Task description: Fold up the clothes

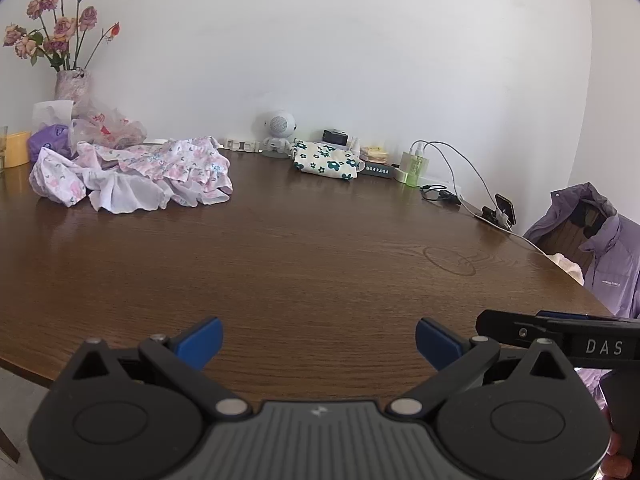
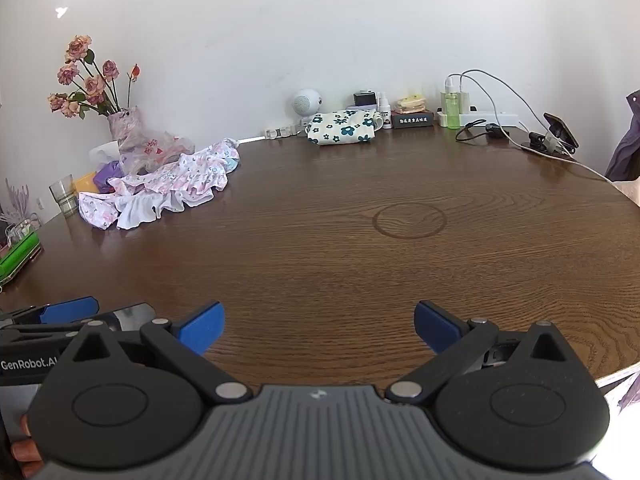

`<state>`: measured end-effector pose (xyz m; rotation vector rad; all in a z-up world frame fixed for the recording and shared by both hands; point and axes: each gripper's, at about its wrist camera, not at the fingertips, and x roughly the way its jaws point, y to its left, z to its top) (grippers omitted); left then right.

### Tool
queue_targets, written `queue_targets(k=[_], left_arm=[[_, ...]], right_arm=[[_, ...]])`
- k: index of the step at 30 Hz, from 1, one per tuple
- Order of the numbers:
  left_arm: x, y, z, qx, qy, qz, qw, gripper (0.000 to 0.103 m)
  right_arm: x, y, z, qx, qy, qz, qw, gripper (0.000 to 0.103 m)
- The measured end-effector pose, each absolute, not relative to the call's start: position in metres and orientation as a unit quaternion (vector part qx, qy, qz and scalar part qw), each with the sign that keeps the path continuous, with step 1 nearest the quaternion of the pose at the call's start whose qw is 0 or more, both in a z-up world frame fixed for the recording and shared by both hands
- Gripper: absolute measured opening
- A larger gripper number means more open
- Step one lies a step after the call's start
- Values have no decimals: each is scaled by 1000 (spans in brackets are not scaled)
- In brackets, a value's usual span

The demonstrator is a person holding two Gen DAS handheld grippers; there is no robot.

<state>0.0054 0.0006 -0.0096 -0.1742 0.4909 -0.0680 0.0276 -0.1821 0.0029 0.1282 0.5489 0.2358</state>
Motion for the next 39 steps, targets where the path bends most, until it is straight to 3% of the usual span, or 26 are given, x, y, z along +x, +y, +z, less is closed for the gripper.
queue_targets(k=[39], left_arm=[[2, 3, -11, -80, 230, -24, 970, 103]], right_arm=[[25, -179, -1, 60, 276, 119, 952, 103]])
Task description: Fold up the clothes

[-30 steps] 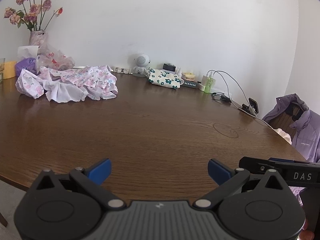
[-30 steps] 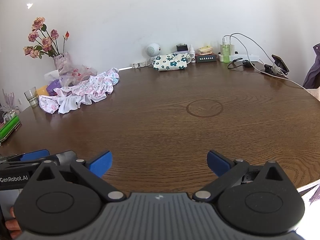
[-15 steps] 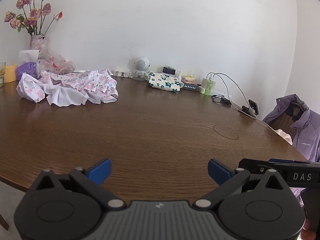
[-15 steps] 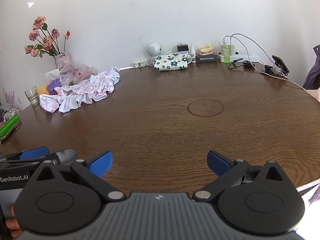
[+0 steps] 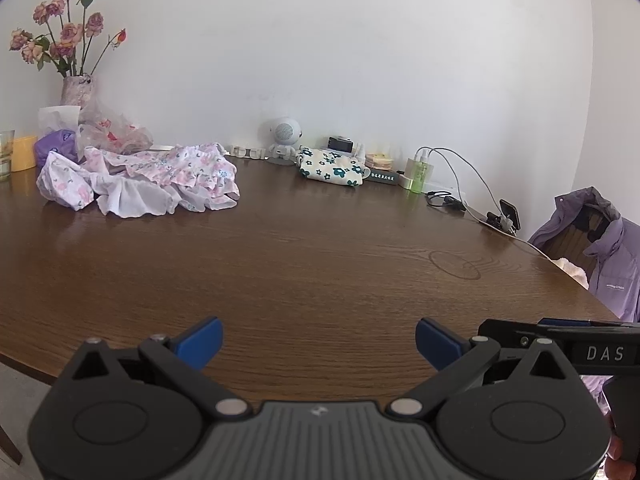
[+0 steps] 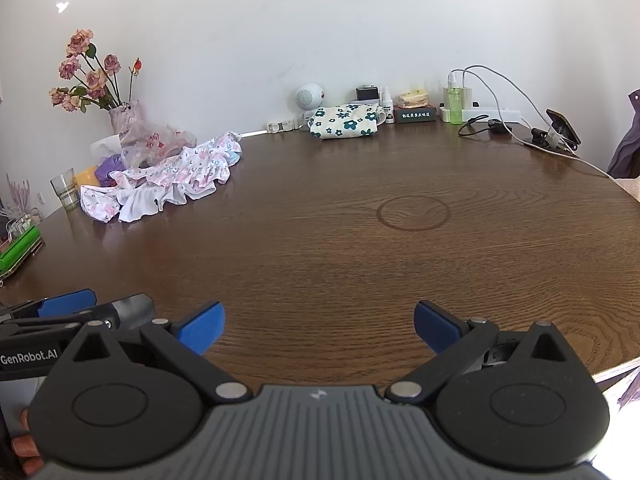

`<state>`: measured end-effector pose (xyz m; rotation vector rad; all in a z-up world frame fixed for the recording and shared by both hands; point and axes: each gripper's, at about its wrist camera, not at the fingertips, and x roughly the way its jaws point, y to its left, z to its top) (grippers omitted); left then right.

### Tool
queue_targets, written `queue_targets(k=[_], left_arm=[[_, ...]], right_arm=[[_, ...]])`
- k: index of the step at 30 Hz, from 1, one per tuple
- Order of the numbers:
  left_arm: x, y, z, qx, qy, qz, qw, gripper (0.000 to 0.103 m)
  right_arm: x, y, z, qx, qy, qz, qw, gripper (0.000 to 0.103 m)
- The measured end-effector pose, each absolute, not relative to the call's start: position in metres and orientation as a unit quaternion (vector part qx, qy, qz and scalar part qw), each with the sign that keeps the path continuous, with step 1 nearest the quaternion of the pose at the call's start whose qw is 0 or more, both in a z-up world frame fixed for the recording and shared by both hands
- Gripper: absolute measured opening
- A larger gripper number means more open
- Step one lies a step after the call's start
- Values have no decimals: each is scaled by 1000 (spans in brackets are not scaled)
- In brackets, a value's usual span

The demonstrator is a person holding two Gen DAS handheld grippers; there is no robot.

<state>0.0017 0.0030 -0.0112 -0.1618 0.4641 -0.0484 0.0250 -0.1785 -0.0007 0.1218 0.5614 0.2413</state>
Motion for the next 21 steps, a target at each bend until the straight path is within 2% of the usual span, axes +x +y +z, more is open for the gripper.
queue_targets(k=[21], left_arm=[[3, 2, -14, -82, 238, -32, 967, 103]], right_arm=[[29, -176, -4, 62, 284, 123, 949, 103]])
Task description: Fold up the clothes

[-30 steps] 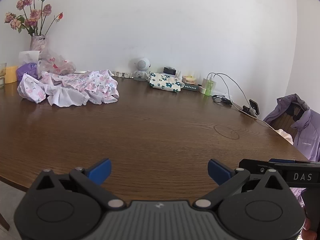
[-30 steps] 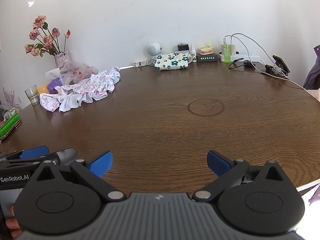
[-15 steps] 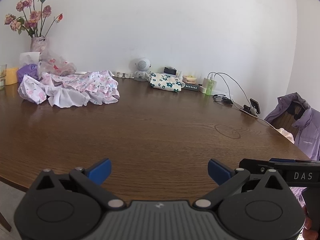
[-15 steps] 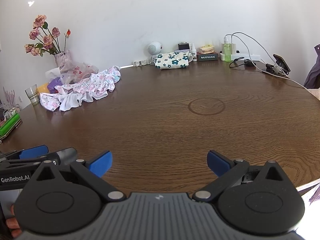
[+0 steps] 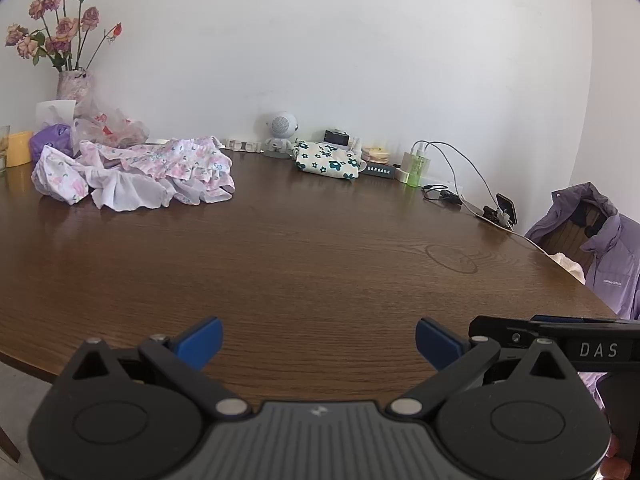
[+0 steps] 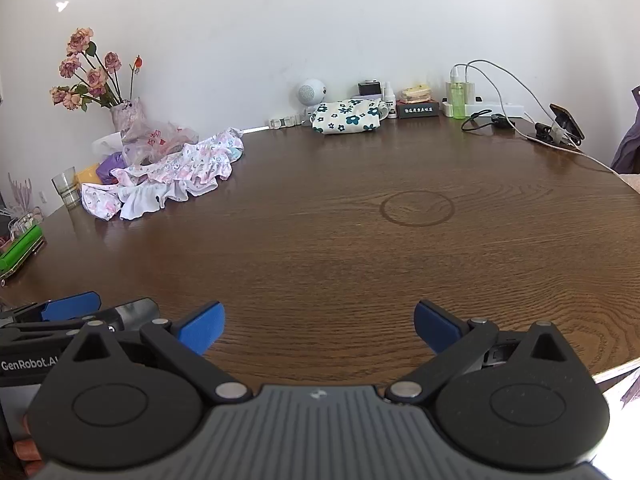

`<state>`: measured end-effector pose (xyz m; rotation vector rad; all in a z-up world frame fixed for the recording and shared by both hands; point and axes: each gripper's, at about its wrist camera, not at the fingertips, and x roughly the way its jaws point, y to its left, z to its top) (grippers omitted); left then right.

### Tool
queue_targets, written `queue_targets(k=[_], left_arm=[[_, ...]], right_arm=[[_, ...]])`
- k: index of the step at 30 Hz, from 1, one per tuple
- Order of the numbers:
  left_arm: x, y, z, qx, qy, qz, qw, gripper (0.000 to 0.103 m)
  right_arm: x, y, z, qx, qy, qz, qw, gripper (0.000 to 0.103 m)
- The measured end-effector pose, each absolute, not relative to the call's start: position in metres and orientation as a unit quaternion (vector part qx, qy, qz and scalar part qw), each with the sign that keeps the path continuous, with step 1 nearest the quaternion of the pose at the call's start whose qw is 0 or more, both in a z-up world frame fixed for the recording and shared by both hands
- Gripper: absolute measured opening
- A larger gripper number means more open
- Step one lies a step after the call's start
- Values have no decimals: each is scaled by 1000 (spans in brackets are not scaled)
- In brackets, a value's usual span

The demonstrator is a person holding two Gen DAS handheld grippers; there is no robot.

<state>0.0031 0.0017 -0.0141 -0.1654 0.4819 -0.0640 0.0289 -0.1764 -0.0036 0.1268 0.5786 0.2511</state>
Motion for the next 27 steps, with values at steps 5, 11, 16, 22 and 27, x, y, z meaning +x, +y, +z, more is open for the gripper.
queue_targets(k=[5, 11, 16, 22, 27], left_arm=[[3, 2, -14, -83, 237, -32, 967, 103], [3, 1, -15, -81, 238, -28, 967, 103], [3, 2, -15, -81, 240, -25, 967, 103], [3, 3, -16, -80, 242, -23, 967, 103], [4, 2, -16, -80, 243, -22, 966, 103]], right_arm=[[29, -176, -4, 60, 283, 124, 949, 103], [30, -177, -4, 64, 286, 127, 948, 103], [31, -177, -6, 66, 289, 129, 946, 103], [32, -175, -6, 64, 289, 132, 946, 103], [32, -175, -7, 64, 291, 130, 945, 103]])
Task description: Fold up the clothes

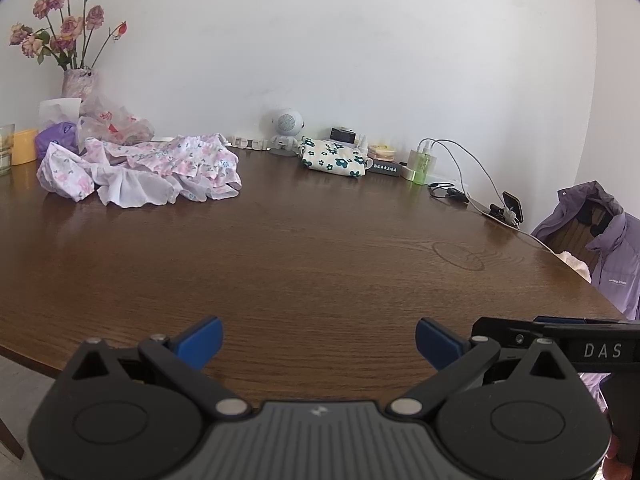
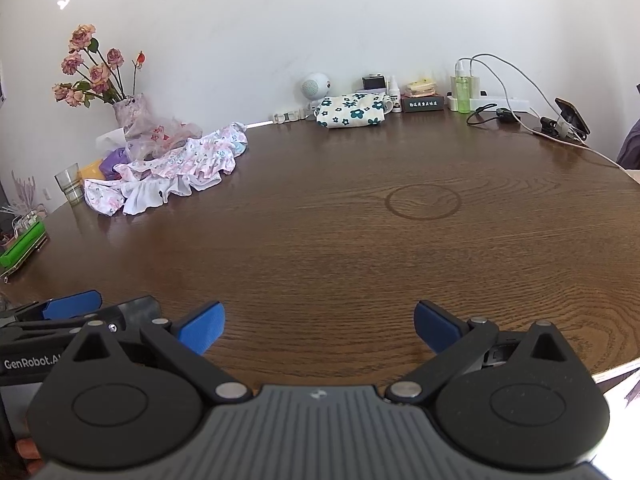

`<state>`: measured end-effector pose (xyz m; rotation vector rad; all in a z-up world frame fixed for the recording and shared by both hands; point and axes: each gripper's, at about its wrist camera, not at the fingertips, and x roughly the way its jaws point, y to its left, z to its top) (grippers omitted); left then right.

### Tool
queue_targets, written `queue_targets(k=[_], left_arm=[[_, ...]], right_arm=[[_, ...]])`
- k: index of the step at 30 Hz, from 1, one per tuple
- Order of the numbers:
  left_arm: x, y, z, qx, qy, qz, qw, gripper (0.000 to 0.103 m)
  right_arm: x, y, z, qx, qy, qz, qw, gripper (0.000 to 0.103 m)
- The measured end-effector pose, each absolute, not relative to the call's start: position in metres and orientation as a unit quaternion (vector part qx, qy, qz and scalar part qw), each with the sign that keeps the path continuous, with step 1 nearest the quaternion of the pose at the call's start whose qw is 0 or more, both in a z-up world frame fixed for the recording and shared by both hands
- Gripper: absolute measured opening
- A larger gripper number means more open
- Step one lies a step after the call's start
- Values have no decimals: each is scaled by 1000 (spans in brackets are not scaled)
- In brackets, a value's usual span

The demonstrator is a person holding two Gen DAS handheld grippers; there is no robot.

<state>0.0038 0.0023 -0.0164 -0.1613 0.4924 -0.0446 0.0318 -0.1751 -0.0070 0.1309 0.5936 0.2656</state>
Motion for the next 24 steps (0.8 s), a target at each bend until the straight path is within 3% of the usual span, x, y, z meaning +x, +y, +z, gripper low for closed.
queue_targets(k=[24], left_arm=[[5, 3, -17, -82, 246, -18, 966, 103]], right_arm=[[35, -174, -8, 62, 295, 131, 944, 103]])
